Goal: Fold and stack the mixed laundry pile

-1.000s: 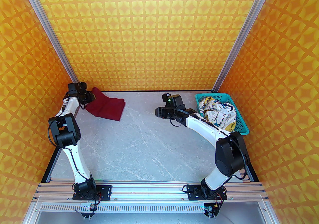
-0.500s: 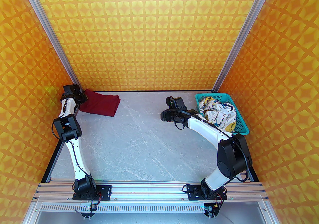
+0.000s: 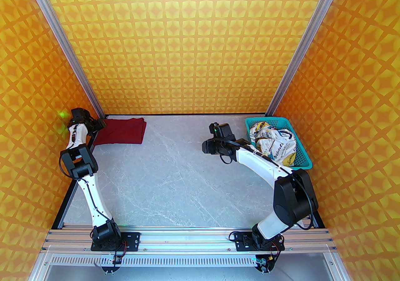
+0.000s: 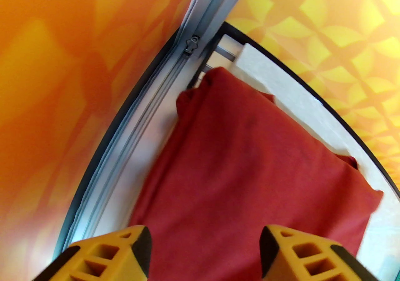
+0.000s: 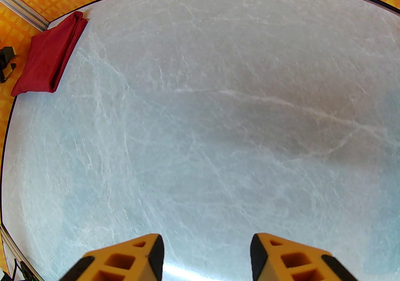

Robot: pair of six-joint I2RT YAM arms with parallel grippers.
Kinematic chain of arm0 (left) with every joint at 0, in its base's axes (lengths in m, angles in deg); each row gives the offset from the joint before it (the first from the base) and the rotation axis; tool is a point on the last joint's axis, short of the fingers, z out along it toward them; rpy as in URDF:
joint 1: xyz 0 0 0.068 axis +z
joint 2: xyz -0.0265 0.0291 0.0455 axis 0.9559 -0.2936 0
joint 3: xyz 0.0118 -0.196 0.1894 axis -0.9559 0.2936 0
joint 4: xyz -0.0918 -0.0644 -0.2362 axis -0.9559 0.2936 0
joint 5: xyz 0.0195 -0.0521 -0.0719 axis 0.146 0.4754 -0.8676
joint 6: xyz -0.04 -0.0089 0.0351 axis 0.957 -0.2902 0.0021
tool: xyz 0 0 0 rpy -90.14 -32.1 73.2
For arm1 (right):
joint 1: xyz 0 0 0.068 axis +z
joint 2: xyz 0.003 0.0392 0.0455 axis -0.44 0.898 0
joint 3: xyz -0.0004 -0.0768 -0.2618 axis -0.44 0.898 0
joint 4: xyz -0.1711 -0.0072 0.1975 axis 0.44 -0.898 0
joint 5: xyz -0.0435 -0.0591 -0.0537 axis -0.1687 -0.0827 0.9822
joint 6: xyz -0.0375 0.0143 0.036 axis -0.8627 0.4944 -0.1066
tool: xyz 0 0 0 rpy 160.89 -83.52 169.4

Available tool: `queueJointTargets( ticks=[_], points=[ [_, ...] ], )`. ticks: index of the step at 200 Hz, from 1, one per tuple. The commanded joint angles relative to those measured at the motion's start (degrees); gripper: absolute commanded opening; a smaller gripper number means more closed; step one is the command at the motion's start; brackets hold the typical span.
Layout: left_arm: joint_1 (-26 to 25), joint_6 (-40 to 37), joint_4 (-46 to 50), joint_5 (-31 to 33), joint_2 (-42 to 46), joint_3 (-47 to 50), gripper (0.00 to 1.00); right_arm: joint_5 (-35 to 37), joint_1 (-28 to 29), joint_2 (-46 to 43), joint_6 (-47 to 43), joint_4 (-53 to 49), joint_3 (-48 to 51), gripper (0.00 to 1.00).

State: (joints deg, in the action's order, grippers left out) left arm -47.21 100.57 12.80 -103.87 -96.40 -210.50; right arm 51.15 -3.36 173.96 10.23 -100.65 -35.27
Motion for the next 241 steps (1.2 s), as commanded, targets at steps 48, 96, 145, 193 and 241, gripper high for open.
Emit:
queueJointTargets(
  ticks=[48,96,145,193,241],
  points=[
    [-9.02,3.52,-8.77,7.14,24.99,26.54,0.57,1.63,-0.21,-7.19,0.44,0.84,3.95,0.52],
    [-16.37,10.21,-13.34,8.56,30.75,43.67,0.59,1.72,-1.86,-8.96,-0.66,-0.31,4.09,0.54],
    [-16.34,10.07,-9.1,8.79,23.13,40.93,0.61,-0.42,-2.7,-8.07,-0.95,1.11,4.71,0.54],
    [-16.0,10.71,-3.97,8.79,12.75,29.74,0.62,-0.72,-3.84,-8.39,-1.15,1.14,5.15,0.54],
    [-14.29,13.15,-1.45,7.02,3.75,17.15,0.62,-0.54,-6.45,-10.48,-1.76,-1.55,3.24,0.55]
  ],
)
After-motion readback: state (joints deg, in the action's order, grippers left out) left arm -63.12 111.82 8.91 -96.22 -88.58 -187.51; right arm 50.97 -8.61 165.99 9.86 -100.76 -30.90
